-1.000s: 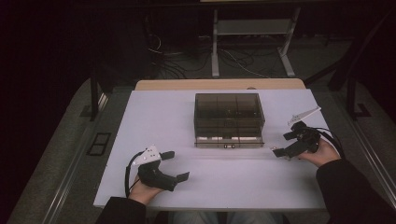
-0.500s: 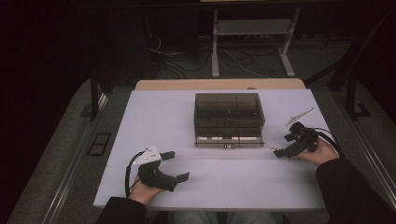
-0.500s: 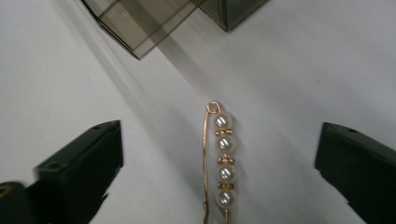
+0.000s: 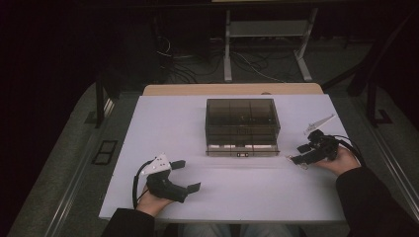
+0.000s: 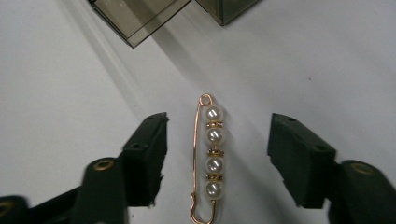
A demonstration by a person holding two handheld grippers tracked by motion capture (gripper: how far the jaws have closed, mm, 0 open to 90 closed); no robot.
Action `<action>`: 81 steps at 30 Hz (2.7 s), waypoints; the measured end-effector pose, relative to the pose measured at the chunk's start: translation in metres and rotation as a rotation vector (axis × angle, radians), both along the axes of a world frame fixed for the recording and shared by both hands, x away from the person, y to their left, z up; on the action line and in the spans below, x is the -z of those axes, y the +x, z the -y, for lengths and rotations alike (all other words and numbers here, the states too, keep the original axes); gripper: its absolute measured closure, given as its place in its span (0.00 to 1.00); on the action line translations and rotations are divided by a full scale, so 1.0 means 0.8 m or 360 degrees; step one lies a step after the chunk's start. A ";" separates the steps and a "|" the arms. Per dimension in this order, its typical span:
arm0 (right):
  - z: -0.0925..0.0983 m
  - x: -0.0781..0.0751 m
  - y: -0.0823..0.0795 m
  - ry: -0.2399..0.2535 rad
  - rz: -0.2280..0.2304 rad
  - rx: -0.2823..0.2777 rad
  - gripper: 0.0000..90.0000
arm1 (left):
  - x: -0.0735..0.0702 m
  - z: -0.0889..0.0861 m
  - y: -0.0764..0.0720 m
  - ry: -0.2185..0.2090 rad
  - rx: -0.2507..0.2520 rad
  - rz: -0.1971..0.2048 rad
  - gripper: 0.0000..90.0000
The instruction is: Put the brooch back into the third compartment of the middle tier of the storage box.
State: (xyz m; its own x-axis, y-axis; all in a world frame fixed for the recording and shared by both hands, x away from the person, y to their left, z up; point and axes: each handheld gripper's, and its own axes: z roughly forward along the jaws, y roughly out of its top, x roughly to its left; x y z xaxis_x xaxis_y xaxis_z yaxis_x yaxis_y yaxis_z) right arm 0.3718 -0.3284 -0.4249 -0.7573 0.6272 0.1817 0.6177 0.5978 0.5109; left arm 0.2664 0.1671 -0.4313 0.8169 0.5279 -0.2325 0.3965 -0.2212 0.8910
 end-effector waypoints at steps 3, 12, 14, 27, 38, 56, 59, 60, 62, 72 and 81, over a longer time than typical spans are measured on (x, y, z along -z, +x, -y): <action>0.000 0.000 -0.001 -0.0011 0.0002 -0.0019 0.56 | 0.000 0.000 0.000 0.0001 0.0000 -0.0001 0.00; -0.001 0.004 -0.002 -0.0086 0.0010 -0.0075 0.73 | 0.001 0.000 0.000 0.0001 0.0001 -0.0004 0.00; -0.001 0.005 -0.003 -0.0090 0.0010 -0.0088 0.77 | 0.001 0.000 0.000 0.0002 0.0004 -0.0003 0.00; -0.013 0.007 -0.005 -0.0172 0.0024 -0.0144 0.86 | 0.001 0.001 0.000 0.0007 0.0009 -0.0004 0.00; -0.011 0.007 -0.003 -0.0138 -0.0067 -0.0060 0.89 | 0.001 0.001 0.000 0.0005 0.0008 -0.0002 0.00; 0.008 0.003 -0.006 0.0002 -0.0115 0.0035 0.89 | 0.001 0.000 0.000 0.0007 0.0003 -0.0005 0.00; 0.010 -0.001 -0.008 0.0017 -0.0103 0.0048 0.89 | 0.001 0.000 0.000 0.0005 0.0001 -0.0008 0.00; 0.011 -0.002 -0.009 0.0026 -0.0103 0.0051 0.89 | 0.001 0.000 0.000 0.0006 0.0000 -0.0008 0.00; 0.011 -0.004 -0.010 0.0033 -0.0097 0.0053 0.89 | 0.001 0.000 0.000 0.0004 -0.0001 -0.0008 0.00; 0.011 -0.016 -0.017 0.0100 -0.0088 0.0061 0.89 | 0.001 0.000 0.000 0.0005 -0.0002 -0.0011 0.00; 0.011 -0.031 -0.022 0.0133 -0.0073 0.0058 0.89 | 0.001 0.000 0.000 0.0006 -0.0002 -0.0011 0.00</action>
State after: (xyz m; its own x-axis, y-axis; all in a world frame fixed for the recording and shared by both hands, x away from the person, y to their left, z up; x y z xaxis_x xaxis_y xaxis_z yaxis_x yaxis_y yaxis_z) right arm 0.3541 -0.3373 -0.4003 -0.7241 0.6353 0.2684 0.6620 0.5313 0.5286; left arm 0.2663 0.1668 -0.4324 0.8144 0.5300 -0.2362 0.4031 -0.2240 0.8873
